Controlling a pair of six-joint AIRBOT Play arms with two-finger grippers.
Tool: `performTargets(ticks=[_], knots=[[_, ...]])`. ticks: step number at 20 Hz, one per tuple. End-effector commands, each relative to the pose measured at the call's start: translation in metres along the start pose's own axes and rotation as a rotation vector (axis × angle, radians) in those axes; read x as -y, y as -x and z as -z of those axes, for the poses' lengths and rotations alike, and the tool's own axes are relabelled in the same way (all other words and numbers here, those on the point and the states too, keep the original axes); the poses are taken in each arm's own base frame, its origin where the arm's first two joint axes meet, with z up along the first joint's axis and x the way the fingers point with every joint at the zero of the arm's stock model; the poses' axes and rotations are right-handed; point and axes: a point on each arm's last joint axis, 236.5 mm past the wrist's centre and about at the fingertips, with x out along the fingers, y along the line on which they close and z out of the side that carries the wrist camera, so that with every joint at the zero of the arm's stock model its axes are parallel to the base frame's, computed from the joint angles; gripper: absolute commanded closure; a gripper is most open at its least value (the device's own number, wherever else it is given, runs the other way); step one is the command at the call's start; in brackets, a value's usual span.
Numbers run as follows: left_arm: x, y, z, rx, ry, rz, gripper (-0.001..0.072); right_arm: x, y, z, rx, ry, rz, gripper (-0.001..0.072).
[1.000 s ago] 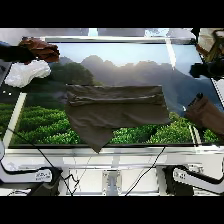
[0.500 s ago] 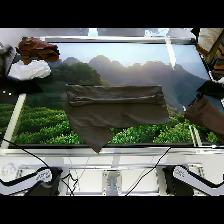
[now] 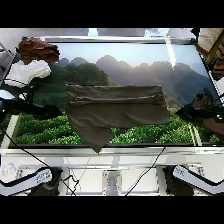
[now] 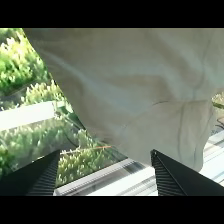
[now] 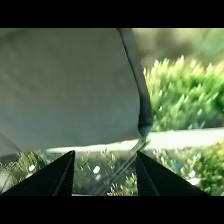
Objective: Fold the shirts.
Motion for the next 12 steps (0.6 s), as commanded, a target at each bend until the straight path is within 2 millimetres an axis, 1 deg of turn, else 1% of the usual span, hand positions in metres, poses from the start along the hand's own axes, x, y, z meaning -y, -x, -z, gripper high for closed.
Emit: performTargets(ticks=[1, 3, 4, 8, 10, 12], knots=[[0.001, -0.005, 0.004, -0.005, 0.011, 0.014, 0.0047, 0.017, -0.037, 0.027, -0.079, -0.086, -0.015, 0.027], [0.002, -0.005, 0.006, -0.014, 0.014, 0.02, 0.0048, 0.024, -0.052, 0.034, -0.121, -0.121, -0.025, 0.027], [0.003, -0.005, 0.007, -0.018, 0.014, 0.023, 0.0048, 0.026, -0.058, 0.035, -0.131, -0.136, -0.031, 0.027], [0.004, -0.004, 0.009, -0.025, 0.015, 0.027, 0.0057, 0.034, -0.075, 0.029, -0.122, -0.187, -0.04, 0.0278], [0.004, -0.004, 0.009, -0.027, 0.022, 0.028, 0.0056, 0.035, -0.083, 0.025, -0.115, -0.219, -0.057, 0.0278], [0.005, -0.005, 0.01, -0.03, 0.027, 0.029, 0.0057, 0.036, -0.089, 0.017, -0.083, -0.233, -0.073, 0.028]])
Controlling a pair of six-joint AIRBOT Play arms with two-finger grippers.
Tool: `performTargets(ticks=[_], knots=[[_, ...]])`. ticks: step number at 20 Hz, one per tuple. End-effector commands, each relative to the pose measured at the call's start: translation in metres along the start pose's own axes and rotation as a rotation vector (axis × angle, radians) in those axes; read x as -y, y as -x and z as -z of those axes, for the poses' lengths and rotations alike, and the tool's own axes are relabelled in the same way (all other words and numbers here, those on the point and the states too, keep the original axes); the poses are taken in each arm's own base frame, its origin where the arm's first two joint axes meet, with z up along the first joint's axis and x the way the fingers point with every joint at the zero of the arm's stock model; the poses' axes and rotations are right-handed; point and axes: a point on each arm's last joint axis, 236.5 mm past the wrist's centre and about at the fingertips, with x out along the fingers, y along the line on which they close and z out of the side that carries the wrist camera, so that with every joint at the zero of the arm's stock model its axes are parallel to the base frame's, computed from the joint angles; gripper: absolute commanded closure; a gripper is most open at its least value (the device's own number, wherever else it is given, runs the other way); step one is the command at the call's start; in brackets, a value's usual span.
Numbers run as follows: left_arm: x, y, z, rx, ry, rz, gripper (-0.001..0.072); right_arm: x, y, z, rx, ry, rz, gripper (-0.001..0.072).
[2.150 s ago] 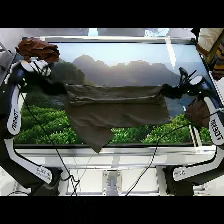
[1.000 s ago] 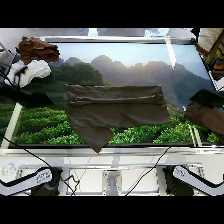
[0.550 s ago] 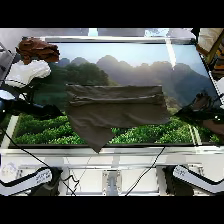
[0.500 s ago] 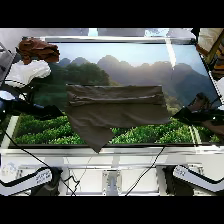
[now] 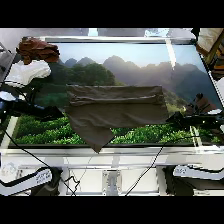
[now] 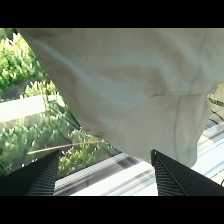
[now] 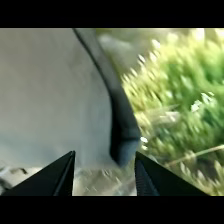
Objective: Fold the shirts.
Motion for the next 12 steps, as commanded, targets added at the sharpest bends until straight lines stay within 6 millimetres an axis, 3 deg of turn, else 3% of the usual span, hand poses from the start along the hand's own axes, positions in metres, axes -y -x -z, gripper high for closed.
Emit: performTargets(ticks=[1, 3, 6, 9, 12], knots=[[0.001, 0.0, 0.001, -0.006, 0.014, 0.003, 0.0057, 0.008, -0.011, -0.021, 0.074, -0.024, -0.002, 0.0321], [0.001, 0.0, 0.002, -0.009, 0.018, 0.004, 0.006, 0.008, -0.01, -0.027, 0.098, -0.015, -0.001, 0.0357], [0.003, 0.0, 0.009, -0.036, 0.03, 0.012, 0.0065, 0.014, -0.011, -0.025, 0.088, 0.004, 0.026, 0.0664], [0.007, -0.003, 0.022, -0.085, 0.068, 0.035, 0.0107, 0.018, -0.011, -0.022, 0.077, 0.034, 0.045, 0.0678], [0.008, -0.024, 0.053, -0.164, 0.148, 0.081, 0.0103, 0.019, -0.011, -0.023, 0.081, 0.042, 0.048, 0.0678]])
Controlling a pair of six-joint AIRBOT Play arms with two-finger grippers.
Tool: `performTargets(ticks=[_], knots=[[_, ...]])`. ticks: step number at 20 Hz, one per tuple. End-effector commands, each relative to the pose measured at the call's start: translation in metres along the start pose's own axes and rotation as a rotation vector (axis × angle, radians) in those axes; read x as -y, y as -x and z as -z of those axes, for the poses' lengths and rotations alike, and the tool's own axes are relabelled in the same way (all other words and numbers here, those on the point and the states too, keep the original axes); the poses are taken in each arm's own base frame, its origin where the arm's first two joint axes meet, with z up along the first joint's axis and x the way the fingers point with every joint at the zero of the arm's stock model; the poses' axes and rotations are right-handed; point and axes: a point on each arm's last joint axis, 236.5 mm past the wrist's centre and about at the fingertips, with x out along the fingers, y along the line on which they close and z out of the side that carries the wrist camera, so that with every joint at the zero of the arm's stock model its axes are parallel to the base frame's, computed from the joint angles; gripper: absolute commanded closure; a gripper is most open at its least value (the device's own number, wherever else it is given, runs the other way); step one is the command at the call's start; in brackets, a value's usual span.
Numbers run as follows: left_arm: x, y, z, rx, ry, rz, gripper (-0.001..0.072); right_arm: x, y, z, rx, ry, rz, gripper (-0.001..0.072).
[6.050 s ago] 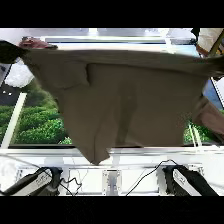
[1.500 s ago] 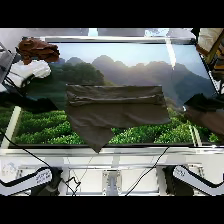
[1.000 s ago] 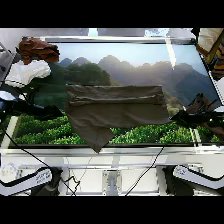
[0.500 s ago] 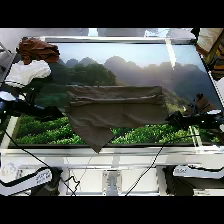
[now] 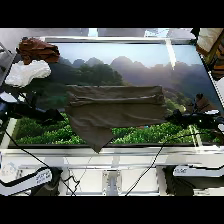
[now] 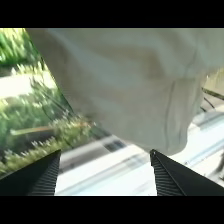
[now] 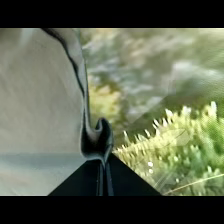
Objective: Fold the shirts.
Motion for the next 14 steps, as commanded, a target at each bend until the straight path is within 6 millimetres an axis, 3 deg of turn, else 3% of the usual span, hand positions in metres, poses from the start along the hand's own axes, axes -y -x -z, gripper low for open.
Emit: performTargets(ticks=[1, 5, 8, 14], knots=[[-0.005, -0.026, 0.03, -0.076, 0.087, 0.038, 0.0102, 0.01, 0.0, -0.002, 0.007, 0.03, 0.04, 0.0678], [-0.031, -0.062, 0.027, 0.029, 0.162, 0.0, 0.0102, 0.009, 0.0, -0.002, 0.01, 0.029, 0.039, 0.0678], [-0.017, -0.076, 0.023, 0.088, 0.178, 0.096, 0.0104, 0.008, 0.0, -0.003, 0.012, 0.026, 0.035, 0.0678], [-0.015, -0.09, 0.018, 0.145, 0.229, 0.112, 0.0108, 0.003, 0.0, -0.006, 0.024, 0.01, 0.012, 0.0678]])
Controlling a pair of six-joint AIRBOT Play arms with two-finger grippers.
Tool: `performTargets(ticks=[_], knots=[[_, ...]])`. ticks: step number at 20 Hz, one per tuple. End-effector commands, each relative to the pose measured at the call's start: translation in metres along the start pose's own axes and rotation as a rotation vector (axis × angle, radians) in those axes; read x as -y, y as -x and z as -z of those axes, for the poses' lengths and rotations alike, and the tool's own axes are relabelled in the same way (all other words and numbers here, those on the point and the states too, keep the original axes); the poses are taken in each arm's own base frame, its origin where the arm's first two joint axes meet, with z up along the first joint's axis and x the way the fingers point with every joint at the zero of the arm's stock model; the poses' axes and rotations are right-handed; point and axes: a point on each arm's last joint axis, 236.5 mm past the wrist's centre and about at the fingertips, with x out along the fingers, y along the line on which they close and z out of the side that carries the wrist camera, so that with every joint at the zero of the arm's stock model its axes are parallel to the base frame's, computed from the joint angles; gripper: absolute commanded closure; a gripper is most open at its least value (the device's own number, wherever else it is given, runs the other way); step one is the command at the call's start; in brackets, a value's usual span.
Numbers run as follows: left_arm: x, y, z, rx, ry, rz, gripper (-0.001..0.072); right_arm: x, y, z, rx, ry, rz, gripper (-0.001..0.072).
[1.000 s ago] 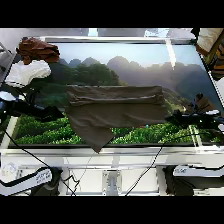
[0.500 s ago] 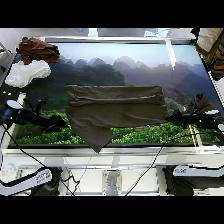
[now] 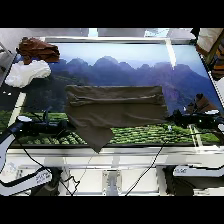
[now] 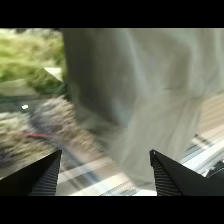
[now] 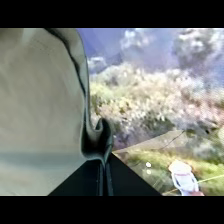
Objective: Fold the shirts.
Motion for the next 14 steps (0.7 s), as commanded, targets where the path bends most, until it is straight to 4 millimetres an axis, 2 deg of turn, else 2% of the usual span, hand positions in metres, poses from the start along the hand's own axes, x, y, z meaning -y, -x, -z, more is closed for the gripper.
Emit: performTargets(ticks=[1, 3, 9, 12, 14], knots=[[-0.002, -0.013, -0.004, 0.036, -0.008, -0.023, 0.0132, 0.001, 0.0, -0.007, 0.028, -0.006, 0.006, 0.0678], [0.003, -0.027, 0.0, 0.025, -0.06, -0.054, 0.0147, -0.001, 0.0, -0.007, 0.031, -0.011, -0.003, 0.0678], [0.033, -0.061, 0.037, -0.11, -0.22, -0.073, 0.0148, -0.002, 0.0, -0.009, 0.036, -0.017, -0.011, 0.0678], [0.042, -0.063, 0.06, -0.199, -0.23, -0.04, 0.0225, -0.002, 0.0, -0.009, 0.037, -0.017, -0.01, 0.0678], [0.046, -0.06, 0.072, -0.248, -0.228, -0.019, 0.0226, -0.002, 0.0, -0.01, 0.043, -0.017, -0.007, 0.0678]])
